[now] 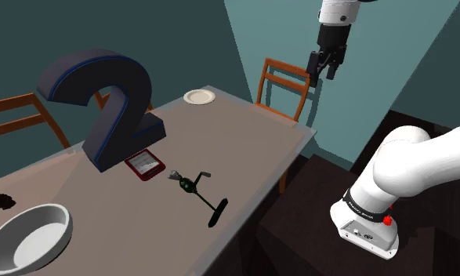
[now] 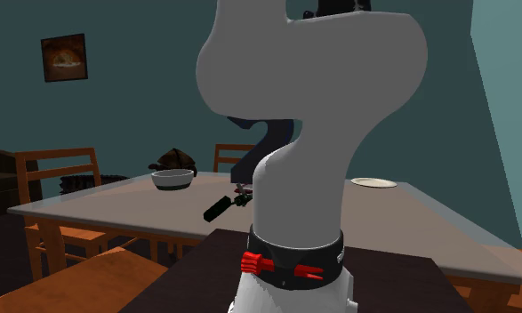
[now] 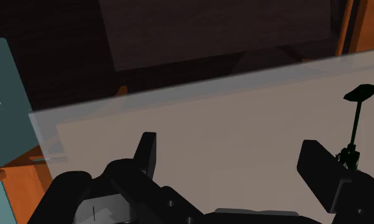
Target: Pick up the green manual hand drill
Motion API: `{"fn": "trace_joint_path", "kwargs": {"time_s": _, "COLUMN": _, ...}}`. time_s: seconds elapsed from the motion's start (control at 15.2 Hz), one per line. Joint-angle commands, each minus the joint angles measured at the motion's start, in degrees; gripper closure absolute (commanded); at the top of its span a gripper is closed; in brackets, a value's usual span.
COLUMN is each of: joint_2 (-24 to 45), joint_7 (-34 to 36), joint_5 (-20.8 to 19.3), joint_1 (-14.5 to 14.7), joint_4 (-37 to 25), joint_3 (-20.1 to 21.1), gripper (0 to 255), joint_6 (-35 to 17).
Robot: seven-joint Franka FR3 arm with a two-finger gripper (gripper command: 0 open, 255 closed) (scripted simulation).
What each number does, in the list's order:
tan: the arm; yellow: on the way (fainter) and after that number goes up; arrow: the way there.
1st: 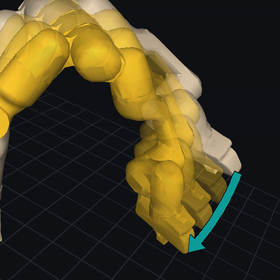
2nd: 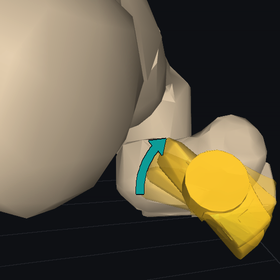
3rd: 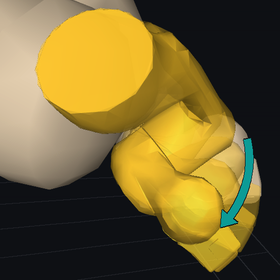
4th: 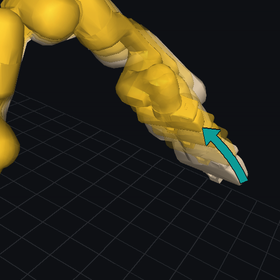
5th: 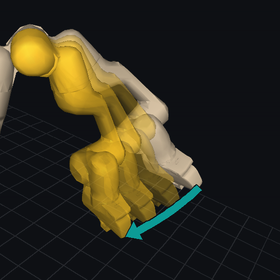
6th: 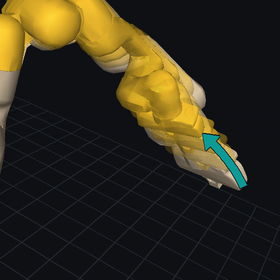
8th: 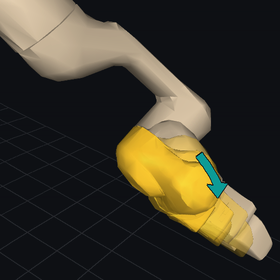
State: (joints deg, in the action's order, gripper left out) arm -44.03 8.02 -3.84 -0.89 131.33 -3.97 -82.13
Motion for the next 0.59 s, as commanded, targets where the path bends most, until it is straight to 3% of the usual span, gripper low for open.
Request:
{"fn": "trace_joint_path", "kwargs": {"time_s": 0.0, "joint_2": 0.0, "joint_7": 0.0, "joint_5": 0.0, "joint_1": 0.0, "joint_4": 0.0, "joint_3": 0.0, "gripper": 0, "joint_6": 0.0}}
{"fn": "trace_joint_path", "kwargs": {"time_s": 0.53, "joint_2": 2.3, "joint_7": 8.2, "joint_5": 3.5, "joint_1": 2.6, "joint_4": 9.8, "joint_3": 7.6, "gripper": 0, "joint_6": -14.8}}
